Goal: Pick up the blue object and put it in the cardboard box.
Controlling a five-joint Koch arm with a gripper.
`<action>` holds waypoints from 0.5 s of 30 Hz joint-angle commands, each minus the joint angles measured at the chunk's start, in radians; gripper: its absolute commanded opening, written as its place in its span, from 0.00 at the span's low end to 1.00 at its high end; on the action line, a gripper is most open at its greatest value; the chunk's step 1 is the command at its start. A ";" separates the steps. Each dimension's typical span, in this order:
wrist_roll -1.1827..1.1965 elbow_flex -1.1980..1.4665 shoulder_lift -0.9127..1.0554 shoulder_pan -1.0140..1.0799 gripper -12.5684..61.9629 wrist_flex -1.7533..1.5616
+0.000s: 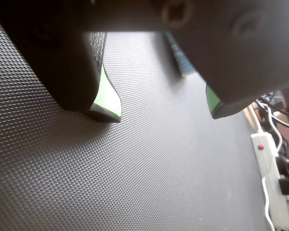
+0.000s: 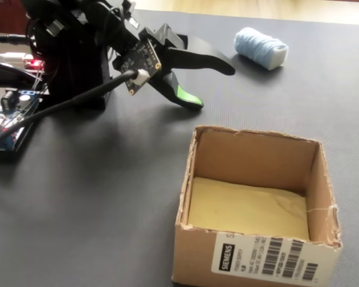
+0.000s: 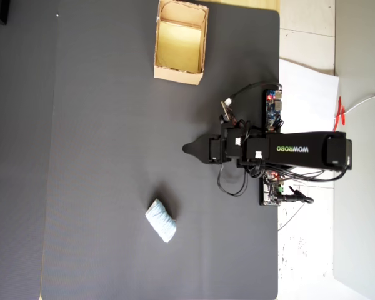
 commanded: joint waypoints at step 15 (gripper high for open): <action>-0.087 0.034 0.086 0.028 0.63 0.109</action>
